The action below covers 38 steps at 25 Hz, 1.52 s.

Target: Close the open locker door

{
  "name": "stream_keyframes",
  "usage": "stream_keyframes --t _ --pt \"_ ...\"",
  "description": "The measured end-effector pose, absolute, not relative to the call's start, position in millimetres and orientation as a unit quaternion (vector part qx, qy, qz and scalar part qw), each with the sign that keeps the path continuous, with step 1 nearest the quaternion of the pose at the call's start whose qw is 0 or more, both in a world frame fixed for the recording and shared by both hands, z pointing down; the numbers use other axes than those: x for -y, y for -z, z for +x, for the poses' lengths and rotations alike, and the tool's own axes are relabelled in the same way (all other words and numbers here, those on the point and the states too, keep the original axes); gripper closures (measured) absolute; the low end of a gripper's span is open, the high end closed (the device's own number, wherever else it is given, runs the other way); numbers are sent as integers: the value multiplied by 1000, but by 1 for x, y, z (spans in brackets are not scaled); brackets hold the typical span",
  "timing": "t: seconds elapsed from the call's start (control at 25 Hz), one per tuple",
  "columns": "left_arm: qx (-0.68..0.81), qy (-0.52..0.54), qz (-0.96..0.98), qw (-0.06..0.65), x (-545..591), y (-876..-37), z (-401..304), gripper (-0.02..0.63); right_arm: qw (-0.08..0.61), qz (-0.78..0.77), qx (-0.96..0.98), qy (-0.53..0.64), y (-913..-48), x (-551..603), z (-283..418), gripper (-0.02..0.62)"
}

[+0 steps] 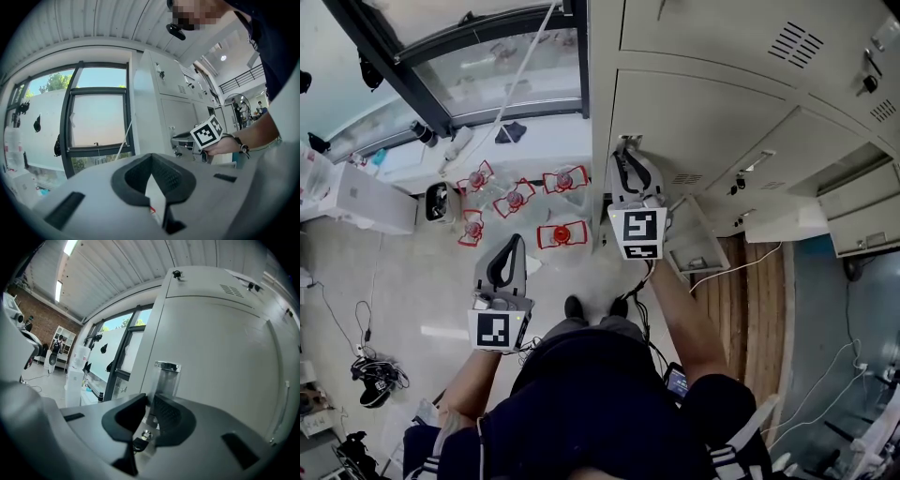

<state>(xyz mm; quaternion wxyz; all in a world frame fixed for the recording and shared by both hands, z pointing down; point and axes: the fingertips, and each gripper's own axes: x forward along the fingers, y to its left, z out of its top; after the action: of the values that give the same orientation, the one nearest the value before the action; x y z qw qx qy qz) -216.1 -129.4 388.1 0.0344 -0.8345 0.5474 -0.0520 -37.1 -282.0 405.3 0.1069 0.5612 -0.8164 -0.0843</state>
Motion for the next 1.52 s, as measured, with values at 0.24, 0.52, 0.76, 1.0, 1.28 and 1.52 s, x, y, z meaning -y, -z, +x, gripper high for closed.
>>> stream_keyframes --t 0.24,0.52,0.76,1.0,1.28,1.52 --pt "-553 50 -831 37 128 -388 -222 603 121 578 801 97 -406 281 -37 529" --pt "-554 56 -830 40 129 -389 -227 603 118 578 802 90 -406 281 -36 529" --pt "-556 68 -828 39 128 -395 -233 603 120 578 802 88 -407 279 -35 531" --pt "-555 54 -829 38 128 -388 -229 603 123 581 800 86 -409 280 -30 535" --pt "-558 56 -827 37 126 -388 -232 603 123 578 802 81 -409 280 -30 535" --pt "-560 54 -826 38 125 -387 -232 603 124 577 803 81 -408 278 -31 546"
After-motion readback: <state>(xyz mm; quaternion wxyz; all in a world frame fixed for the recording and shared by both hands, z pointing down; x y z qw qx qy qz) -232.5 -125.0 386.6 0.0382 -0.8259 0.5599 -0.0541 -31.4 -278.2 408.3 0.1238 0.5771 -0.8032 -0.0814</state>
